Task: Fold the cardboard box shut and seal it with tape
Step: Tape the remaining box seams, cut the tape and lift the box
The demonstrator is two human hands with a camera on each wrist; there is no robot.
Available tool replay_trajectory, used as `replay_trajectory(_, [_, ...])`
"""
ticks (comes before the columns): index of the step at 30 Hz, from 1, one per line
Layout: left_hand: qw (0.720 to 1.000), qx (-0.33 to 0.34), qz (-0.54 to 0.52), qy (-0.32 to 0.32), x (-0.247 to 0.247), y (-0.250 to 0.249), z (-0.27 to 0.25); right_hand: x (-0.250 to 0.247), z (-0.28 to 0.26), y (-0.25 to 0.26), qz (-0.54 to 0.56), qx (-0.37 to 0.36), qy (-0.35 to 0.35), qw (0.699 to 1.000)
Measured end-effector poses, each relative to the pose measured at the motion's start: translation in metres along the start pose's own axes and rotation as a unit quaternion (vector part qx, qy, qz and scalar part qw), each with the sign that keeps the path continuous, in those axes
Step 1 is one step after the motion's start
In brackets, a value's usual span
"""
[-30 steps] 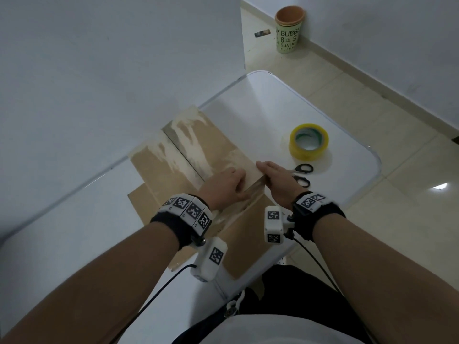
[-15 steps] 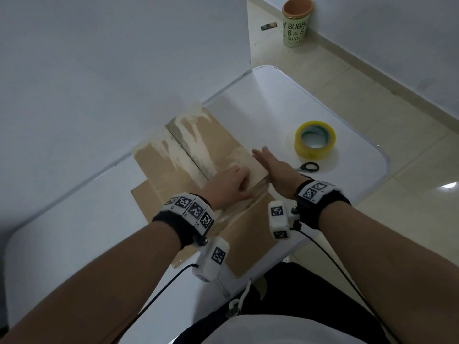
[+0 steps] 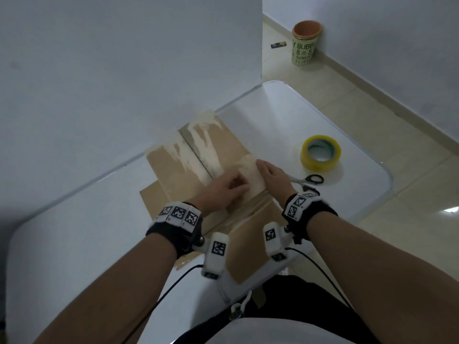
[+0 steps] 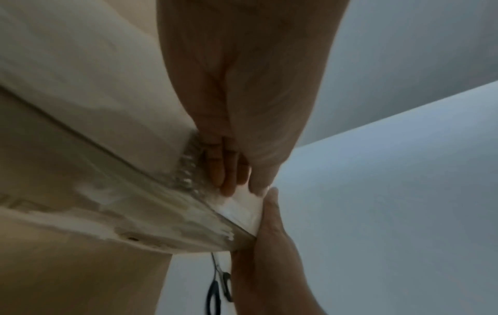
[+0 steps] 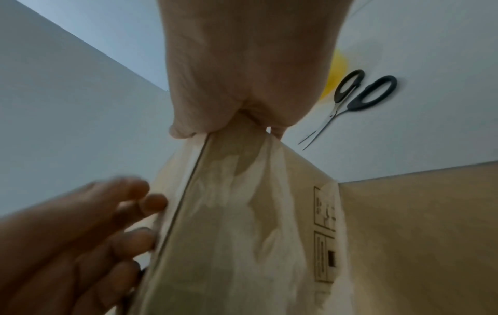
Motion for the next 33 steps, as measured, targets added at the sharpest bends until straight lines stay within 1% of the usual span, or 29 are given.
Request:
replay_trajectory(1, [0.999, -0.001, -0.006, -0.050, -0.010, 0.006, -0.006, 0.000, 0.000, 0.002, -0.019, -0.006, -0.010, 1.000])
replay_trajectory(3, [0.989, 0.018, 0.030, -0.143, -0.029, 0.019, -0.021, 0.000, -0.001, 0.008, -0.078, -0.029, -0.030, 0.996])
replay_trajectory(5, [0.975, 0.052, 0.100, -0.193, -0.040, 0.035, -0.034, 0.000, -0.002, 0.017, -0.137, -0.055, -0.061, 0.987])
replay_trajectory(6, [0.965, 0.049, 0.151, -0.209, -0.043, 0.046, -0.041, 0.001, -0.001, 0.018, -0.158, -0.062, -0.078, 0.982])
replay_trajectory(7, [0.956, 0.015, 0.188, -0.226, -0.048, 0.061, -0.048, 0.003, -0.004, 0.022, -0.177, -0.063, -0.092, 0.978])
replay_trajectory(8, [0.948, -0.040, 0.199, -0.244, -0.054, 0.078, -0.056, 0.006, -0.004, 0.022, -0.199, -0.069, -0.101, 0.972])
replay_trajectory(9, [0.943, -0.098, 0.182, -0.259, -0.058, 0.094, -0.065, 0.012, -0.007, 0.024, -0.244, -0.083, -0.103, 0.961])
replay_trajectory(10, [0.942, -0.139, 0.138, -0.272, -0.059, 0.108, -0.074, 0.020, -0.009, 0.022, -0.300, -0.101, -0.093, 0.944])
replay_trajectory(11, [0.943, -0.158, 0.079, -0.282, -0.058, 0.116, -0.082, 0.027, -0.011, 0.018, -0.357, -0.107, -0.080, 0.924])
replay_trajectory(12, [0.945, -0.158, 0.015, -0.288, -0.054, 0.121, -0.087, 0.030, -0.012, 0.013, -0.390, -0.092, -0.078, 0.913])
replay_trajectory(14, [0.943, -0.126, -0.103, -0.292, -0.044, 0.123, -0.090, 0.028, -0.017, 0.011, -0.382, -0.045, -0.092, 0.918])
replay_trajectory(16, [0.935, -0.105, -0.146, -0.307, -0.036, 0.121, -0.086, 0.026, -0.019, 0.015, -0.362, -0.026, -0.106, 0.926])
replay_trajectory(18, [0.922, -0.111, -0.189, -0.319, -0.037, 0.119, -0.085, 0.025, -0.019, 0.019, -0.341, -0.015, -0.086, 0.936])
replay_trajectory(21, [0.885, -0.143, -0.310, -0.317, -0.037, 0.130, -0.093, 0.024, -0.016, 0.019, -0.315, -0.007, -0.054, 0.948])
replay_trajectory(22, [0.862, -0.177, -0.352, -0.320, -0.036, 0.139, -0.097, 0.024, -0.015, 0.019, -0.313, -0.005, -0.053, 0.948])
replay_trajectory(23, [0.829, -0.223, -0.396, -0.327, -0.033, 0.149, -0.102, 0.024, -0.016, 0.019, -0.317, -0.001, -0.057, 0.947])
replay_trajectory(24, [0.789, -0.271, -0.441, -0.330, -0.027, 0.156, -0.109, 0.024, -0.016, 0.019, -0.324, 0.001, -0.062, 0.944])
replay_trajectory(25, [0.758, -0.309, -0.474, -0.325, -0.021, 0.158, -0.113, 0.025, -0.018, 0.020, -0.330, 0.003, -0.066, 0.942])
replay_trajectory(26, [0.744, -0.328, -0.491, -0.313, -0.017, 0.157, -0.114, 0.028, -0.018, 0.021, -0.334, 0.003, -0.066, 0.940])
replay_trajectory(27, [0.745, -0.330, -0.496, -0.299, -0.014, 0.150, -0.112, 0.030, -0.019, 0.023, -0.335, 0.004, -0.064, 0.940])
replay_trajectory(28, [0.757, -0.324, -0.487, -0.292, -0.012, 0.143, -0.108, 0.032, -0.019, 0.024, -0.335, 0.003, -0.061, 0.940])
replay_trajectory(29, [0.775, -0.311, -0.466, -0.292, -0.012, 0.136, -0.105, 0.033, -0.018, 0.024, -0.335, 0.004, -0.059, 0.940])
replay_trajectory(31, [0.811, -0.283, -0.405, -0.314, -0.016, 0.128, -0.100, 0.032, -0.018, 0.025, -0.335, 0.009, -0.052, 0.941])
replay_trajectory(33, [0.820, -0.262, -0.399, -0.316, -0.016, 0.127, -0.096, 0.031, -0.018, 0.025, -0.339, 0.020, -0.038, 0.940])
Point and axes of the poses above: each hand's wrist, its own z-axis towards the middle knuckle, its own x-axis out of the palm, y = z × x, the point moved 7 cm from there along z, towards the middle knuckle, and after that the axes turned 2 degrees about z, right-handed, at the moved point
